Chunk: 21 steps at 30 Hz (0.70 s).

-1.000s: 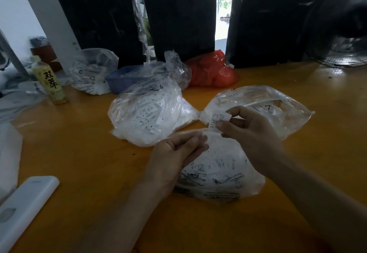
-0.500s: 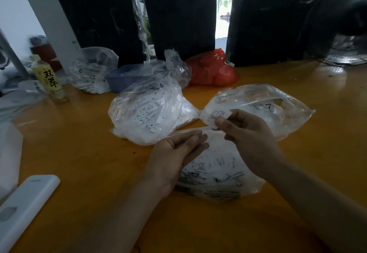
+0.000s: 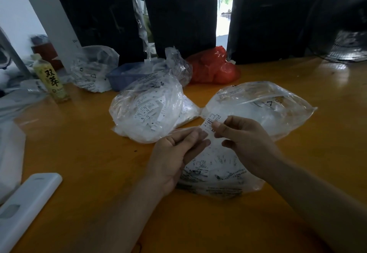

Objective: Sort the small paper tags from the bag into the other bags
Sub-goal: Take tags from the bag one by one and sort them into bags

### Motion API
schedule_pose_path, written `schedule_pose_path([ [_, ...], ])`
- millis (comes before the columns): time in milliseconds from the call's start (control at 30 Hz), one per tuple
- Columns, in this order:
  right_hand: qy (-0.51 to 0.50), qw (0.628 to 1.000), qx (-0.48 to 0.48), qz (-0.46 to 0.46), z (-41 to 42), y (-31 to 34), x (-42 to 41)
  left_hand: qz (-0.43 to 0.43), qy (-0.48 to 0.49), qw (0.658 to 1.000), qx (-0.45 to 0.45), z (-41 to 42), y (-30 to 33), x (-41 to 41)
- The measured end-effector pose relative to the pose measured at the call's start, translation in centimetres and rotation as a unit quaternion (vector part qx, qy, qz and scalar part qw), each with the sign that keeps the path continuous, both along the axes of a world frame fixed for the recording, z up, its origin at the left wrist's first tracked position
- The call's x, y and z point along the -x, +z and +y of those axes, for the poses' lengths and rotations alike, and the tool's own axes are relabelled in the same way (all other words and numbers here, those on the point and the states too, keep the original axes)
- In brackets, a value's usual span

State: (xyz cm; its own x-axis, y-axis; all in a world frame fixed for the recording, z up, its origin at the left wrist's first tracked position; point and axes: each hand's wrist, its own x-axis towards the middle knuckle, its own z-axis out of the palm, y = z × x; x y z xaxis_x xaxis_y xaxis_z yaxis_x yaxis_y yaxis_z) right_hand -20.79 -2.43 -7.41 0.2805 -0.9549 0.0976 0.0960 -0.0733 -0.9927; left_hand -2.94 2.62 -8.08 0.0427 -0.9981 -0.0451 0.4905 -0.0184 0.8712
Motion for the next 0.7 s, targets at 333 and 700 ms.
schedule_pose_path([
  [333, -0.004, 0.999, -0.003, 0.053, -0.10, 0.08, 0.06, -0.032, 0.005, 0.999, -0.003, 0.17, 0.02, 0.01],
  [700, -0.094, 0.953, 0.214, 0.191, 0.39, 0.02, -0.08, -0.055, 0.005, 0.998, -0.018, 0.61, 0.55, 0.29],
])
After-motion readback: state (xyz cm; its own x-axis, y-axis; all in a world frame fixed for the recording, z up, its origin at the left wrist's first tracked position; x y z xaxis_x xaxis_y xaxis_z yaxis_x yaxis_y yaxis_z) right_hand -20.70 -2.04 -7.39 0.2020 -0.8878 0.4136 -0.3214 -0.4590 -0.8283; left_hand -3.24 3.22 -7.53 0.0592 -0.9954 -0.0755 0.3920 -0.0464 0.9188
